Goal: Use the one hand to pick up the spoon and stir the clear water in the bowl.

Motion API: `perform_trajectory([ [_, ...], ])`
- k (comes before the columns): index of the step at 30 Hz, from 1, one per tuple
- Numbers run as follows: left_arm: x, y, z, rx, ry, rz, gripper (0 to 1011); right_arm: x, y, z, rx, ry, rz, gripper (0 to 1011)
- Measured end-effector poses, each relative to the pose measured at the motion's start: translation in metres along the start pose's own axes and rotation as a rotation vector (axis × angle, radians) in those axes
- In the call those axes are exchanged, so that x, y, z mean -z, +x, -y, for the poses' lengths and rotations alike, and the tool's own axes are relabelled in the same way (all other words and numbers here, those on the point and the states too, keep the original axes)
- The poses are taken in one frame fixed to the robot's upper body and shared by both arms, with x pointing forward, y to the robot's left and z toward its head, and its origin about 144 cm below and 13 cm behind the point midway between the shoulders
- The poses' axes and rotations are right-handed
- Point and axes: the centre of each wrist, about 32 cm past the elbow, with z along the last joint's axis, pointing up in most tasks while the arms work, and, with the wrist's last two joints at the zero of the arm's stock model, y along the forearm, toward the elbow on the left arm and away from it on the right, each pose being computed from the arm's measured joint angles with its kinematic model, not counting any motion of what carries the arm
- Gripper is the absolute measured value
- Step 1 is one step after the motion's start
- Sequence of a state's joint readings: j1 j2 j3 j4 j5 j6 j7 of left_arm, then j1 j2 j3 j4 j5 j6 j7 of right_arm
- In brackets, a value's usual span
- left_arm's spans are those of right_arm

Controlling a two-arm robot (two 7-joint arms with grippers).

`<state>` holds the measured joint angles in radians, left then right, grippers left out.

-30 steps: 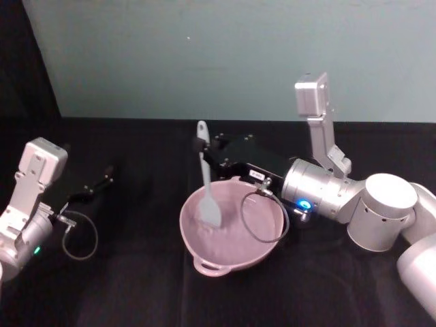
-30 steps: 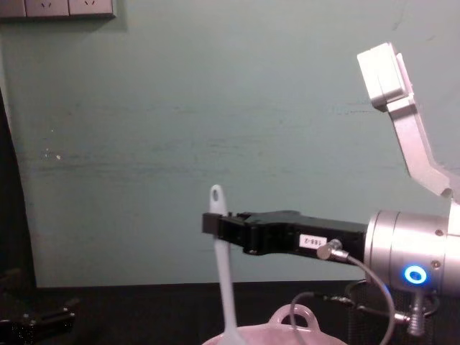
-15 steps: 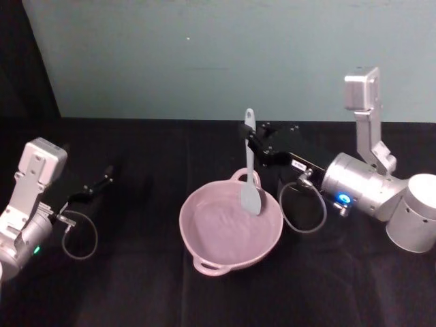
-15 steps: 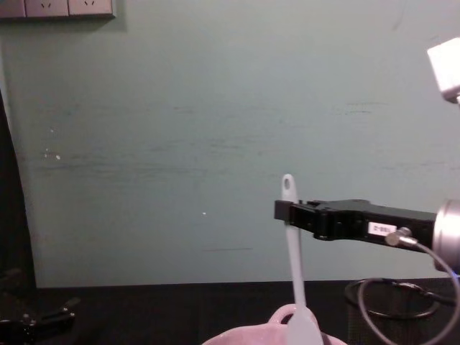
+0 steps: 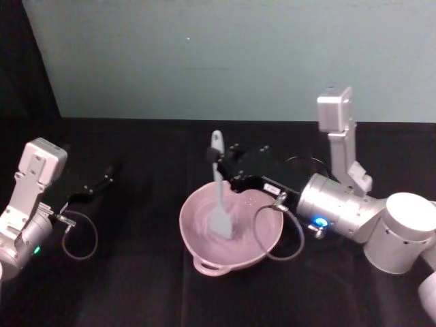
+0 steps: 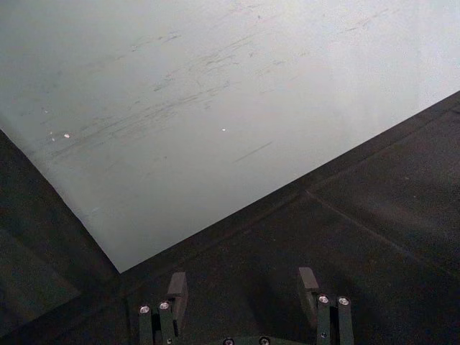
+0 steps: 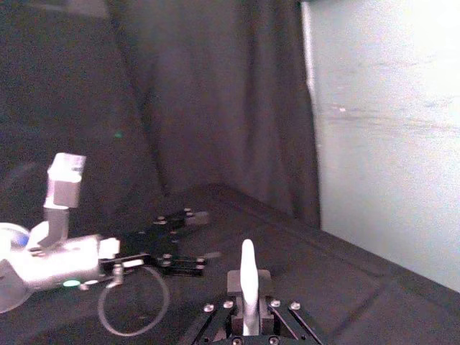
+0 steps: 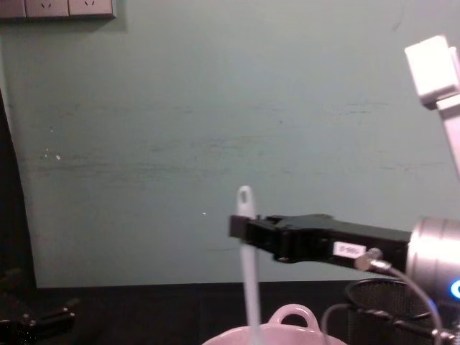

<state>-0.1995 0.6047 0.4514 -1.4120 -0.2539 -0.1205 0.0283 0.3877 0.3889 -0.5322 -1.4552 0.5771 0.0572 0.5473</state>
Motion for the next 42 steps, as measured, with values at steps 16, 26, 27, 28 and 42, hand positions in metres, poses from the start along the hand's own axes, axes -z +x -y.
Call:
perform_trajectory([
  [16, 0.000, 0.000, 0.000, 0.000, 0.000, 0.000, 1005, 0.003, -0.011, -0.013, -0.045, 0.020, -0.012, 121],
  [26, 0.000, 0.000, 0.000, 0.000, 0.000, 0.000, 1005, -0.020, -0.007, -0.003, -0.021, 0.067, 0.033, 121],
  [27, 0.000, 0.000, 0.000, 0.000, 0.000, 0.000, 1005, -0.024, -0.006, -0.001, -0.017, 0.074, 0.041, 121],
  [28, 0.000, 0.000, 0.000, 0.000, 0.000, 0.000, 1005, -0.029, -0.005, 0.001, -0.014, 0.081, 0.051, 121],
  [42, 0.000, 0.000, 0.000, 0.000, 0.000, 0.000, 1005, -0.087, 0.016, 0.045, 0.099, 0.157, 0.170, 121],
])
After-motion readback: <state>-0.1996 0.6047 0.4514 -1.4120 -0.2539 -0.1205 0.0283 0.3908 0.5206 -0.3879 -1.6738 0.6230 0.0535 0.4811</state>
